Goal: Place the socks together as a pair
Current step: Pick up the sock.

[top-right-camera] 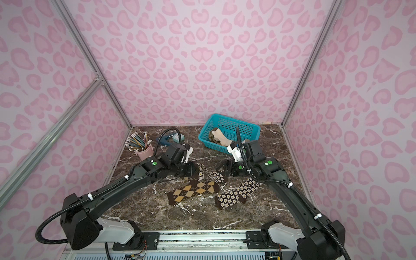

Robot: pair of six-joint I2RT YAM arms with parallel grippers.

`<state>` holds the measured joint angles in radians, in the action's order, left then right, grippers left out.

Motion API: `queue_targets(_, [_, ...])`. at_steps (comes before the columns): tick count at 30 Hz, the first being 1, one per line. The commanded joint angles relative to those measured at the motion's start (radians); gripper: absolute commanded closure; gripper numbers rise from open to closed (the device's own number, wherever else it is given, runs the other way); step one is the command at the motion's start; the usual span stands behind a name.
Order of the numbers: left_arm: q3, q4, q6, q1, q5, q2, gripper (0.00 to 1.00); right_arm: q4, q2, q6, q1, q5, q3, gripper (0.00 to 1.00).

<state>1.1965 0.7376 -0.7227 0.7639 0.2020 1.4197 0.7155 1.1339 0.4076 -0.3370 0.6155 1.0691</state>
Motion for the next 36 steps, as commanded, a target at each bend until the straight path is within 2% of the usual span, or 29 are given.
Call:
queue_targets(1, [0.080,0.009,-0.112,0.034,0.117,-0.005,0.88,-0.008,-0.039,-0.036,0.052,0.012,-0.002,0.25])
queue_targets(9, [0.254,-0.122,-0.332,0.147,0.192,0.033,0.88,0.015,-0.075,-0.098,0.163,0.065,0.004,0.20])
queue_targets(12, [0.291,-0.157,-0.365,0.176,0.184,0.053,0.88,0.019,-0.082,-0.112,0.194,0.079,0.005,0.19])
queue_targets(18, [0.098,-0.211,-0.369,0.169,0.145,-0.042,0.89,0.033,-0.092,-0.107,0.203,0.117,-0.007,0.18])
queue_targets(22, [-0.114,-0.153,-0.351,0.146,0.078,-0.168,0.89,0.030,-0.112,-0.085,0.194,0.146,-0.054,0.18])
queue_targets(24, [-0.243,-0.136,-0.348,0.120,0.057,-0.245,0.89,0.025,-0.116,-0.063,0.161,0.145,-0.093,0.18])
queue_targets(28, [-0.466,-0.107,-0.326,0.079,0.026,-0.401,0.88,-0.015,-0.110,0.031,-0.030,0.047,-0.170,0.18])
queue_targets(32, [-0.569,-0.039,-0.288,0.069,-0.017,-0.499,0.86,-0.069,-0.089,0.153,-0.173,-0.033,-0.270,0.19])
queue_targets(36, [-0.627,-0.003,-0.273,0.053,-0.035,-0.521,0.86,-0.149,-0.060,0.224,-0.285,-0.071,-0.327,0.19])
